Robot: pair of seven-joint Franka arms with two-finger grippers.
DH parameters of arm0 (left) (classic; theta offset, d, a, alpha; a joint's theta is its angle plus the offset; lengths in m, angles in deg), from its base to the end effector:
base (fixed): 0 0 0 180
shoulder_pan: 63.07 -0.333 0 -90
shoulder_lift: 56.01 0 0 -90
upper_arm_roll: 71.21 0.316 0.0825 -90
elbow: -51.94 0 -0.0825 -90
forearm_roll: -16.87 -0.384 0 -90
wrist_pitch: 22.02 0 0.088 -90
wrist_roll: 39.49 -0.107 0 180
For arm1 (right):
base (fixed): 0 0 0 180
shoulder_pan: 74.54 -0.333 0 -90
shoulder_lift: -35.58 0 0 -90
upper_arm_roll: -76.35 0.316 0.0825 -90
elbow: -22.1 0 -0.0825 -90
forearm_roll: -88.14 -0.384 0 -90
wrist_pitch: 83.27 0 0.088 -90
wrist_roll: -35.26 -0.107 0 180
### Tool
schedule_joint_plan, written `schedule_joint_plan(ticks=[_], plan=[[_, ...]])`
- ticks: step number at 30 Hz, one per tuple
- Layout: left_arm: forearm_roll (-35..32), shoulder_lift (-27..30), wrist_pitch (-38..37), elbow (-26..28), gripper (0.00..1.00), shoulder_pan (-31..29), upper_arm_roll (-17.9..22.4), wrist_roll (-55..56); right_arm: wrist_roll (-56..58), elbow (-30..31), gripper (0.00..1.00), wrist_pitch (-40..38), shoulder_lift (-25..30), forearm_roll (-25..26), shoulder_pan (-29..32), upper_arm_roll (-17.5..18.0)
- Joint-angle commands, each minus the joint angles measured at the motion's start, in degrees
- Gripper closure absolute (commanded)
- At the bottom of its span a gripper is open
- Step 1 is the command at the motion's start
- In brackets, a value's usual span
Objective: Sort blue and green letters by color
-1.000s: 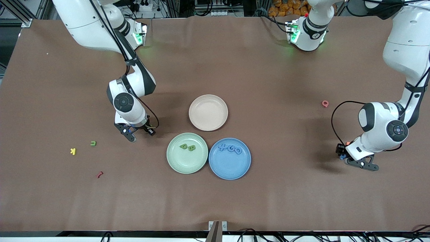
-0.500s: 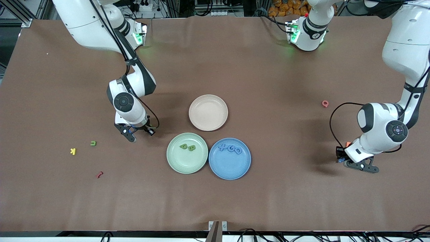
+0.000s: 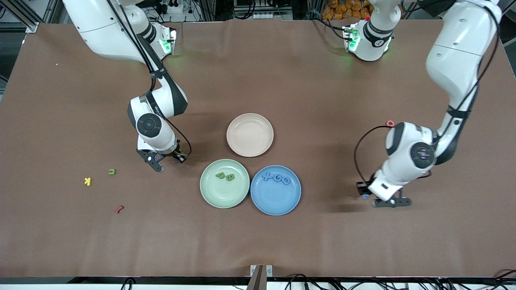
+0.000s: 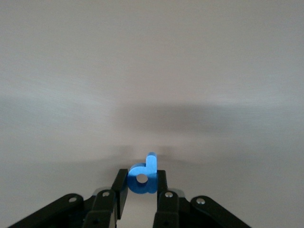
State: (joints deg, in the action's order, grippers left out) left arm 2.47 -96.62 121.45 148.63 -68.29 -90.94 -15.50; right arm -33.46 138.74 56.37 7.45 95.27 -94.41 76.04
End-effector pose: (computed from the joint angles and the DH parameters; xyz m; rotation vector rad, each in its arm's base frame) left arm 0.6767 -0.1472 0.2196 3.0326 0.1042 0.2024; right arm 0.5549 0.1969 0.1923 2.8076 -1.1198 -0.0141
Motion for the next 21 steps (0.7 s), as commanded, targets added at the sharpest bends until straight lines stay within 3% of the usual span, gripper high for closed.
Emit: schedule_joint_plan(ticks=[1,10,21], plan=[[-0.5,0.0,-0.4,-3.8,1.0,5.9,-0.8,14.0,-0.5,-3.8,1.0,-4.6,0.3,0.5,0.1,0.8],[-0.5,-0.1,-0.3,-6.6,1.0,14.5,-0.8,29.5,-0.5,-9.7,1.0,-9.9,-0.3,-3.4,-0.1,1.5],[-1.0,-2.3,4.1,-8.5,1.0,20.6,0.0,36.6,-0.7,-19.0,1.0,-14.6,-3.9,-8.5,-1.0,1.8]])
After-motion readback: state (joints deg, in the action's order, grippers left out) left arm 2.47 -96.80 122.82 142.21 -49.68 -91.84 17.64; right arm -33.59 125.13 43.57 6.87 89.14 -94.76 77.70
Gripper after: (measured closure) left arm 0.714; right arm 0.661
